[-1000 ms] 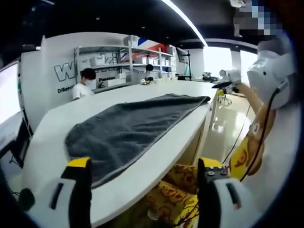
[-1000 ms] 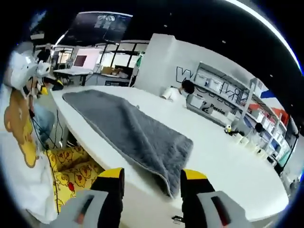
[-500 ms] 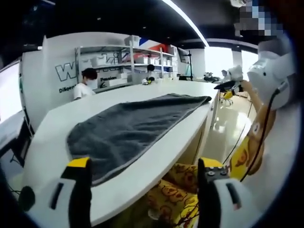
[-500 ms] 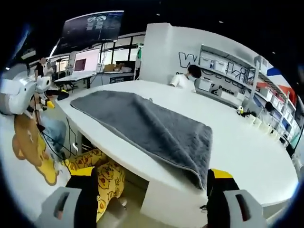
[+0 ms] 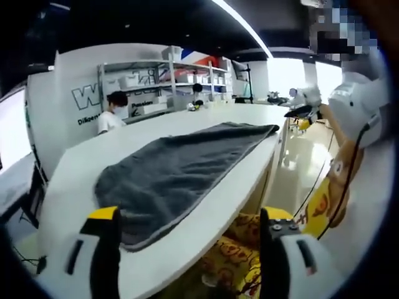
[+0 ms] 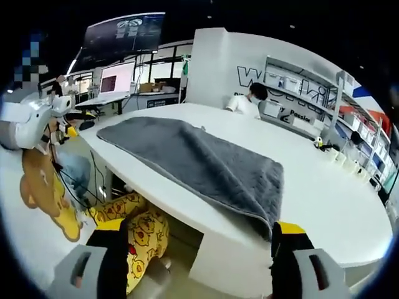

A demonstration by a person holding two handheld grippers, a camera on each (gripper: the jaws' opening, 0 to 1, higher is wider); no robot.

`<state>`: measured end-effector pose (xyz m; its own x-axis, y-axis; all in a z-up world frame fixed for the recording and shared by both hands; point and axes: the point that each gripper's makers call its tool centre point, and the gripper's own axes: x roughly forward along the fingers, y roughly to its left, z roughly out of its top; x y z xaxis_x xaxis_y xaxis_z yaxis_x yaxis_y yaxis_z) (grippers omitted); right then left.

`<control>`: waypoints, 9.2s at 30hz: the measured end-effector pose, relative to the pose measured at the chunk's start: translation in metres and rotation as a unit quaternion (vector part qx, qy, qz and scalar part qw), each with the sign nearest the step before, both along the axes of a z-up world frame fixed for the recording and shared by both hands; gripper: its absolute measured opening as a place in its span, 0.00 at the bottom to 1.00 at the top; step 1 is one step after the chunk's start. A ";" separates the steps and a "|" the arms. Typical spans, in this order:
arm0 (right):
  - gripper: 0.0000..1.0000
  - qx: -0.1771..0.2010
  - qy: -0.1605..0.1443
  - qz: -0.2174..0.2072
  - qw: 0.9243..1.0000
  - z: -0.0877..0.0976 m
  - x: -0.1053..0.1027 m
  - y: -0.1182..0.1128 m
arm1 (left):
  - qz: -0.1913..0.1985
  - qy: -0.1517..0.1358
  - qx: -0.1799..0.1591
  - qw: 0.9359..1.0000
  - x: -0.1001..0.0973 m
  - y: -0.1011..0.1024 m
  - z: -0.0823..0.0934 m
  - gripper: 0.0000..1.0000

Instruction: Fold the towel on the table until its edges align and the towel forms a compact rectangular stack.

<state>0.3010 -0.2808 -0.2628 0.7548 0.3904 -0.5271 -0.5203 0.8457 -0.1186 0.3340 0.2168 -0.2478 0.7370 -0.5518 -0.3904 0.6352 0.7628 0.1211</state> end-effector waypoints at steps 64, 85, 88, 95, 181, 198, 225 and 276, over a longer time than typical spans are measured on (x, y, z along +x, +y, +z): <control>0.99 -0.004 0.028 -0.026 0.999 -0.010 -0.009 0.007 | -0.188 0.228 0.210 0.932 0.327 0.033 -0.078 0.09; 0.98 -0.036 0.013 -0.006 0.999 0.000 0.008 0.017 | 0.020 0.179 0.256 0.950 0.374 0.121 -0.058 0.06; 0.98 -0.039 0.014 0.000 0.999 0.001 0.004 0.020 | 0.018 0.184 0.285 0.941 0.379 0.124 -0.070 0.06; 0.98 -0.041 0.013 -0.010 0.999 0.003 -0.003 0.015 | 0.025 0.181 0.291 0.939 0.386 0.121 -0.074 0.09; 0.48 -0.073 0.080 0.030 0.994 -0.010 0.301 -0.016 | -0.084 0.122 0.115 0.982 0.000 0.019 -0.025 0.99; 0.33 -0.046 0.153 -0.030 0.987 -0.071 0.361 -0.041 | -0.070 0.140 0.114 0.981 0.010 0.024 -0.027 0.99; 0.14 -0.089 0.088 -0.023 0.992 -0.055 0.376 -0.049 | -0.082 0.152 0.118 0.978 0.006 0.014 -0.034 0.98; 0.70 -0.001 -0.008 -0.023 1.000 0.016 0.201 -0.029 | -0.066 0.129 0.093 0.985 0.008 0.025 -0.028 0.98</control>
